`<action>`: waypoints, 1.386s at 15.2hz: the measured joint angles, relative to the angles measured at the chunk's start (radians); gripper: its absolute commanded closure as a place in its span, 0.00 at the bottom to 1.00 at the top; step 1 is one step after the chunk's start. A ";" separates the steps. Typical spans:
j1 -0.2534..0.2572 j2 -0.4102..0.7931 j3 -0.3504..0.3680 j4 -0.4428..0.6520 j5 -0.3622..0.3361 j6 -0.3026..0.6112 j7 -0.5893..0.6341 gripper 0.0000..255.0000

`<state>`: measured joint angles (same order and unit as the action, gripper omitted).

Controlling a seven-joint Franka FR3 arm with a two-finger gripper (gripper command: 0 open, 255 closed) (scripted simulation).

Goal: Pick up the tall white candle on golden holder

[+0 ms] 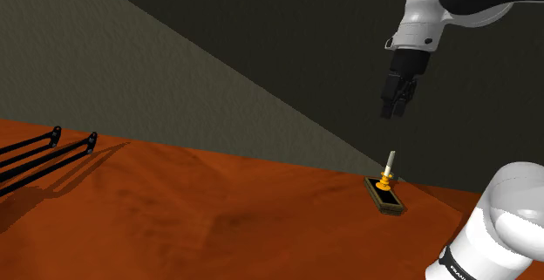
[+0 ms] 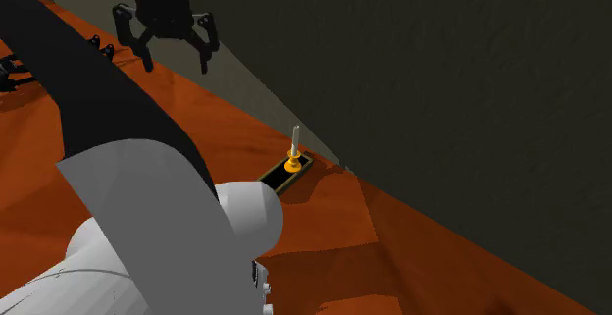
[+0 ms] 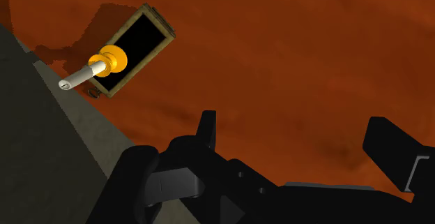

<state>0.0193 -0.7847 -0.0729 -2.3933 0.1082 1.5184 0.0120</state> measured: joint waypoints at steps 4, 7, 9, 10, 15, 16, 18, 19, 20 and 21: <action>-0.016 -0.057 -0.030 -0.084 -0.028 0.058 -0.043 0.00; -0.045 -0.119 -0.084 -0.186 -0.075 0.141 -0.112 0.00; -0.069 -0.162 -0.126 -0.259 -0.110 0.201 -0.161 0.00; -0.079 -0.176 -0.143 -0.292 -0.123 0.235 -0.182 0.00; -0.149 -0.215 -0.274 -0.430 -0.218 0.406 -0.316 0.00; -0.163 -0.215 -0.303 -0.452 -0.237 0.444 -0.344 0.00; -0.188 -0.198 -0.364 -0.486 -0.272 0.523 -0.400 0.00; -0.199 -0.189 -0.395 -0.506 -0.288 0.566 -0.429 0.00; -0.202 -0.160 -0.432 -0.519 -0.304 0.620 -0.459 0.00; -0.215 -0.144 -0.471 -0.528 -0.322 0.661 -0.495 0.00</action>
<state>-0.1953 -0.9284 -0.5440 -2.9212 -0.2137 2.1790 -0.4830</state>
